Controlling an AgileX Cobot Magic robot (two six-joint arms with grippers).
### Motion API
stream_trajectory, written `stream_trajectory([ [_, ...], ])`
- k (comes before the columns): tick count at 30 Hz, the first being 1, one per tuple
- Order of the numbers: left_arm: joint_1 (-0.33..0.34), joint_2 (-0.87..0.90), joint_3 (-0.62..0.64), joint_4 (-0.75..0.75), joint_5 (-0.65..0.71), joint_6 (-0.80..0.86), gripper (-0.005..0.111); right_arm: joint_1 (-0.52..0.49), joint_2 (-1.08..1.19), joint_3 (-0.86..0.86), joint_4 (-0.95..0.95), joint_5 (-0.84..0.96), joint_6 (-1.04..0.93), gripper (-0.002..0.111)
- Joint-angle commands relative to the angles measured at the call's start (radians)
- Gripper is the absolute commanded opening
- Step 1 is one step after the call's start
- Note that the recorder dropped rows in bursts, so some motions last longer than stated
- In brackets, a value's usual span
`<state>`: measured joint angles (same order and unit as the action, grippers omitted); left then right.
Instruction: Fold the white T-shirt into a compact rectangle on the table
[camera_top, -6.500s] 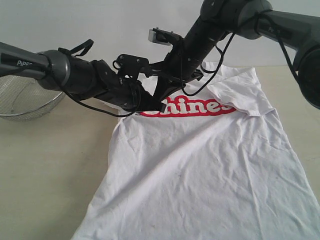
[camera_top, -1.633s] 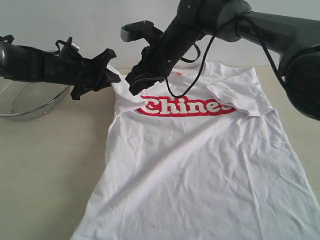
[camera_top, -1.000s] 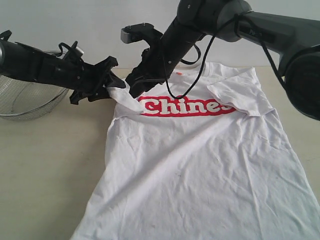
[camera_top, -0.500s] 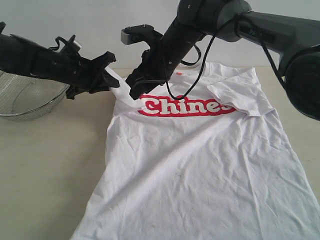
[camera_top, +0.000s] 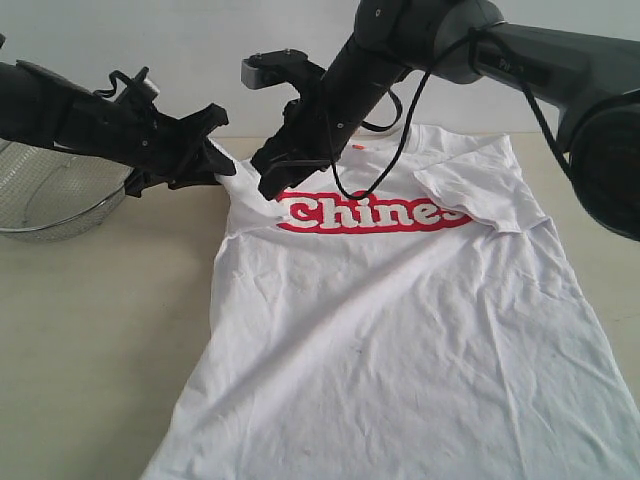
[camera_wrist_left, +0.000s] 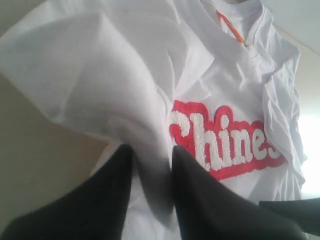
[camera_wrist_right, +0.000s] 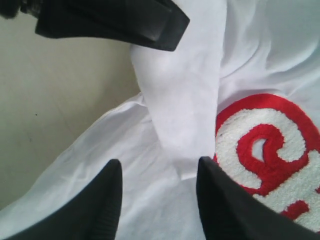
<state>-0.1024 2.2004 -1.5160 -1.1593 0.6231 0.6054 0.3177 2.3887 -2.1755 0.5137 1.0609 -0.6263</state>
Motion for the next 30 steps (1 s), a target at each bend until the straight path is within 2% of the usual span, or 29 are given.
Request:
stream_trajectory([
  [1, 0.003, -0.012, -0.004, 0.021, 0.01, -0.033, 0.039, 0.0, -0.018, 0.0, 0.008, 0.008, -0.002, 0.041],
  [3, 0.003, -0.012, -0.004, 0.024, 0.01, -0.041, 0.042, 0.0, -0.018, 0.0, 0.01, 0.008, -0.002, 0.041],
  [9, 0.003, -0.012, -0.004, 0.026, 0.021, -0.045, 0.041, 0.0, -0.018, 0.0, 0.012, 0.008, -0.002, 0.041],
  [15, 0.003, -0.012, -0.004, 0.026, -0.029, -0.056, 0.041, 0.0, -0.018, 0.0, 0.011, 0.013, -0.002, 0.041],
  [17, 0.003, -0.012, -0.004, 0.026, -0.036, -0.059, 0.037, 0.0, -0.018, 0.0, 0.011, 0.013, -0.002, 0.041],
  [24, 0.003, -0.012, -0.004, 0.021, -0.042, -0.057, 0.004, 0.0, -0.018, 0.0, 0.014, 0.011, -0.002, 0.041],
  [30, -0.003, -0.012, -0.004, -0.022, -0.071, -0.007, 0.004, 0.002, -0.018, 0.0, 0.019, 0.009, -0.002, 0.041],
])
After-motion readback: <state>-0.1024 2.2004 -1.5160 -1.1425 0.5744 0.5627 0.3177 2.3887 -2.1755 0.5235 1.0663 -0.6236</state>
